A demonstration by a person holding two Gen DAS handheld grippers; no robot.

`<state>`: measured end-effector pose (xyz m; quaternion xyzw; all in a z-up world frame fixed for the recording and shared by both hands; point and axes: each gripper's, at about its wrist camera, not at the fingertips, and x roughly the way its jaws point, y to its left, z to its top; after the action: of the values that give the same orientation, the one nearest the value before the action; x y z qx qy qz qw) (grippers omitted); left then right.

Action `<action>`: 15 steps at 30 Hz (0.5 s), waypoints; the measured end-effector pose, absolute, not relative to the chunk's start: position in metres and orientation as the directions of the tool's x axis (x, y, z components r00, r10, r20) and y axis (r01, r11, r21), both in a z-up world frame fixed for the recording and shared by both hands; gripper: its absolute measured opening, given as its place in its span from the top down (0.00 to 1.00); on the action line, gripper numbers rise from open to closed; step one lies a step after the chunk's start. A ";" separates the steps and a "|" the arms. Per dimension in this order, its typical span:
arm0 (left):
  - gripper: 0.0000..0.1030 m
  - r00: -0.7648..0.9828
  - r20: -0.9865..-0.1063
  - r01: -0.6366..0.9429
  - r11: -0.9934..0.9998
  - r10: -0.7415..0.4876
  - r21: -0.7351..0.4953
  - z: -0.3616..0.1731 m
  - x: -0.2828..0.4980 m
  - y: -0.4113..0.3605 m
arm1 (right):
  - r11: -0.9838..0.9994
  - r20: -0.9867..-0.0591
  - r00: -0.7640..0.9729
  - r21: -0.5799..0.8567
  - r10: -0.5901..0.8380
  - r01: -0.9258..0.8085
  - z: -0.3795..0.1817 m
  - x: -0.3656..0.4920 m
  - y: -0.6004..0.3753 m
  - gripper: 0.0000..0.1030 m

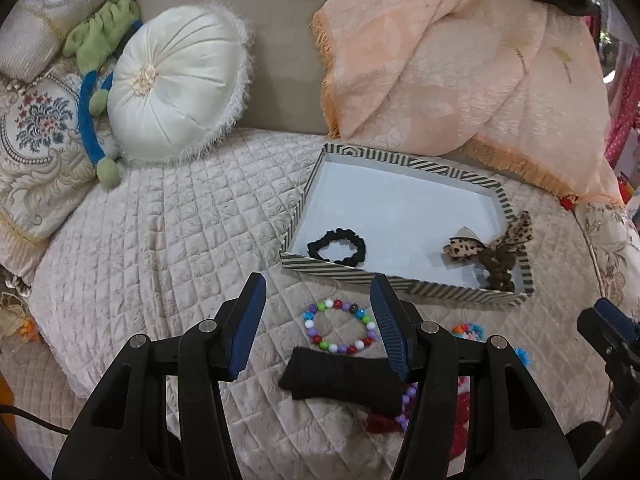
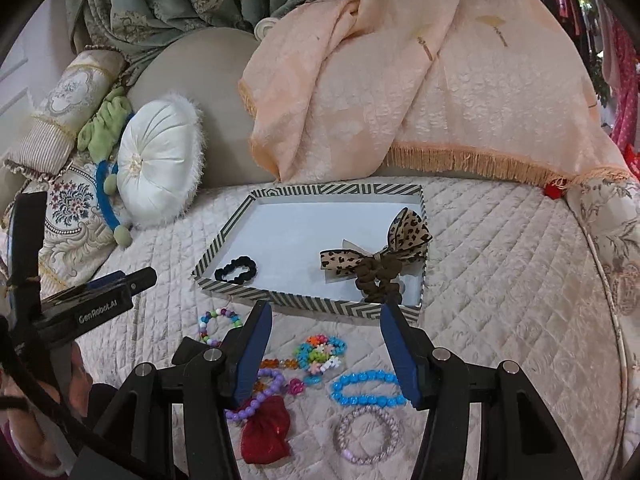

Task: Organize jewelry
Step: 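Move left tool to black velvet cushion while right tool approaches purple bracelet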

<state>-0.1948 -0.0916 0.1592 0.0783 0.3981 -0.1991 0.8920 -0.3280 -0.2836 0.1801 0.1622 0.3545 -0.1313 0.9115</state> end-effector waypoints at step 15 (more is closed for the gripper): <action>0.47 0.623 -0.714 0.437 0.899 -0.321 -0.023 0.176 -0.227 -0.077 | 0.912 -0.697 0.701 0.173 -0.153 0.372 0.189 -0.346 -0.265 0.47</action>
<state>-0.2267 -0.0769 0.1755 0.0764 0.3797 -0.2110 0.8975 -0.3465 -0.2654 0.1887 0.1522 0.3590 -0.1442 0.9095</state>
